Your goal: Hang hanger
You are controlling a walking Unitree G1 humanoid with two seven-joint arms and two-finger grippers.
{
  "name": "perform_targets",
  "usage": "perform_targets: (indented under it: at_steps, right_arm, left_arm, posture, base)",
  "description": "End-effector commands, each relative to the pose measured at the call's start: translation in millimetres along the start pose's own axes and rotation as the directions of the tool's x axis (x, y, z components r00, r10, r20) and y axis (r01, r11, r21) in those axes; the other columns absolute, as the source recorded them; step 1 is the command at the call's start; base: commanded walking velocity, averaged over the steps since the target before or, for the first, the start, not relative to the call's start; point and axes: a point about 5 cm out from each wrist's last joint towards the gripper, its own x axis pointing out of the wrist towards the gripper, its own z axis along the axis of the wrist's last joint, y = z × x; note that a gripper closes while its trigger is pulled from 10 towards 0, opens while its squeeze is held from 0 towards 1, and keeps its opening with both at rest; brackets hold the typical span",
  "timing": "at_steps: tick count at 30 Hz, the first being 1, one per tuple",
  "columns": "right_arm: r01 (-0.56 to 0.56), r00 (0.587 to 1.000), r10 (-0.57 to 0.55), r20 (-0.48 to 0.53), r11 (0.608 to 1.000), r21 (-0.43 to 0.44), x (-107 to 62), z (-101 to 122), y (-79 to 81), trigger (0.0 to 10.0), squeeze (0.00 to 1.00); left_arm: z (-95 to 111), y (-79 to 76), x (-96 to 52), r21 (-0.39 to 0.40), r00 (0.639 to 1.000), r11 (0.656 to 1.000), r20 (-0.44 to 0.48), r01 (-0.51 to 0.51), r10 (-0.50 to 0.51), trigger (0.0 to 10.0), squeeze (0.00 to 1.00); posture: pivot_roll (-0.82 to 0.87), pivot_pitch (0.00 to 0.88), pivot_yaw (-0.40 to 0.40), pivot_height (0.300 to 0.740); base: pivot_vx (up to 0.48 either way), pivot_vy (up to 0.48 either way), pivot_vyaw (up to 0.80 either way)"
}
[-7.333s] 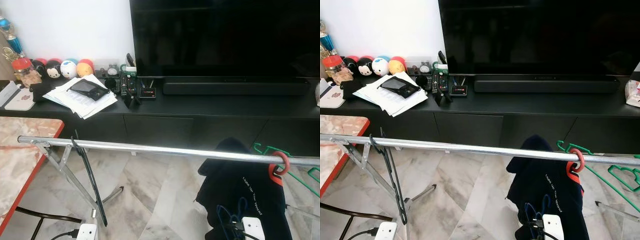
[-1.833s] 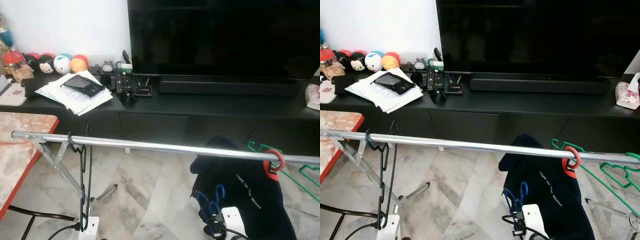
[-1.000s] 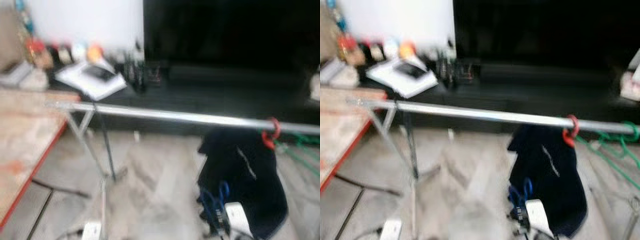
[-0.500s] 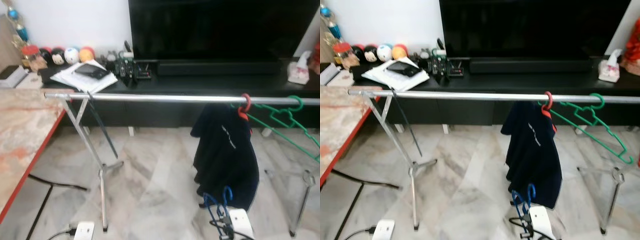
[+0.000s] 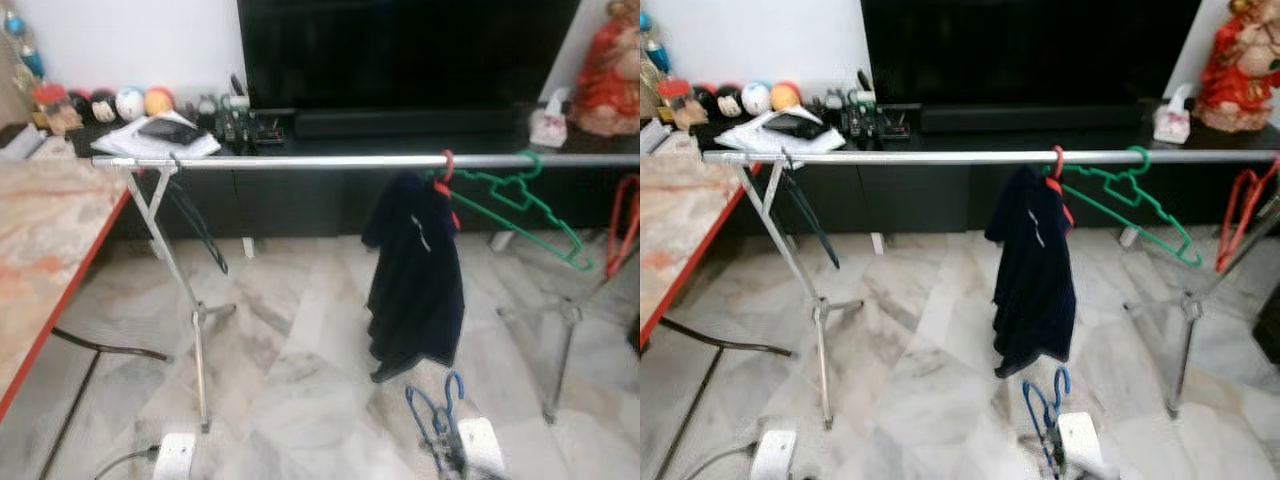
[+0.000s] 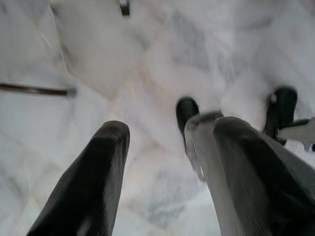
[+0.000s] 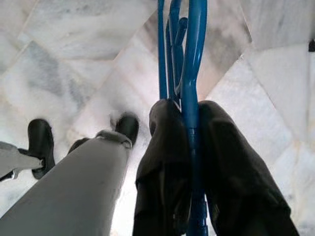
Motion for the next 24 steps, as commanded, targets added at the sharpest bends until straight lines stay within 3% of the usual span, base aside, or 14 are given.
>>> perform_targets:
  at_steps: [1,8,24]
  right_arm:
    - [0.012,1.0,-0.012,0.022,1.0,-0.002,0.4,7,-4.4,10.0,0.0]
    - [0.009,1.0,-0.009,0.03,1.0,-0.004,1.3,10,-1.9,10.0,0.0]
    - [-0.008,0.999,0.007,0.049,1.0,0.014,4.8,23,9.8,10.0,0.0]
  left_arm:
    - [-7,-6.2,-0.5,0.007,1.0,1.0,-0.021,0.006,-0.006,10.0,0.0]
    - [-11,-7.4,-1.2,0.005,1.0,1.0,-0.021,0.005,-0.005,10.0,0.0]
    - [4,0.6,0.2,0.002,1.0,1.0,0.026,-0.001,0.001,10.0,0.0]
  posture:
    - [-0.05,0.016,-0.031,0.74]
    - [-0.05,0.016,-0.031,0.74]
    - [-0.05,0.021,-0.033,0.74]
  base:
    - [-0.289,0.0,0.0]
    - [-0.288,0.0,0.0]
    - [0.0,0.0,-0.05]
